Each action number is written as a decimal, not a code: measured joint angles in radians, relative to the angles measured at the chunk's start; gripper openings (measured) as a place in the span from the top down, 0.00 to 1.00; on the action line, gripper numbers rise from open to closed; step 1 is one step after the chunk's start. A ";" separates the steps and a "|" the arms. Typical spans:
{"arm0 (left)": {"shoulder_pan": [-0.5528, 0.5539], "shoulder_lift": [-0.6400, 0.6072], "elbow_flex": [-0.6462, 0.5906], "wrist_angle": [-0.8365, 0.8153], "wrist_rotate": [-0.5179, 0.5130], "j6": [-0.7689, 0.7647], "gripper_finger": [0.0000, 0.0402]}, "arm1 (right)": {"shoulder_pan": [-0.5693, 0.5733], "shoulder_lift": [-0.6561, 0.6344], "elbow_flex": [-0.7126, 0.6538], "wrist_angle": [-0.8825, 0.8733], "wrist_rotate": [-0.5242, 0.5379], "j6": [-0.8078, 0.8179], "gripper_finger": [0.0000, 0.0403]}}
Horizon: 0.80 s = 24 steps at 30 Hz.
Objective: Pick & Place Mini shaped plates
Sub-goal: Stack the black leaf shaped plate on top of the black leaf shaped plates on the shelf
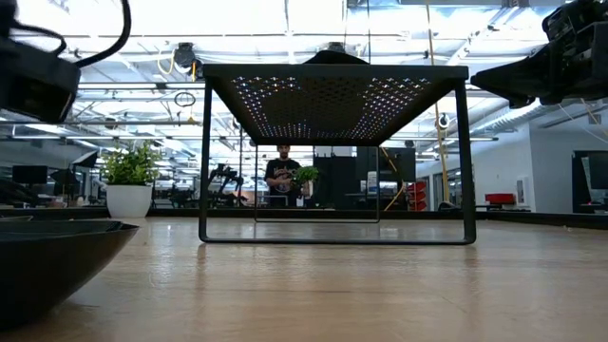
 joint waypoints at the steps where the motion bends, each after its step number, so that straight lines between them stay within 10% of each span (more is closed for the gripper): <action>1: 0.000 0.003 0.000 0.035 0.021 0.021 0.43 | 0.000 0.000 0.000 0.000 0.000 0.000 0.82; 14: 0.000 0.071 0.005 -0.024 0.082 0.016 0.52 | 0.000 0.000 0.000 0.000 0.000 0.000 0.82; 24: 0.010 0.067 -0.002 0.053 0.066 0.124 0.87 | 0.000 0.000 0.000 0.000 0.000 0.000 0.82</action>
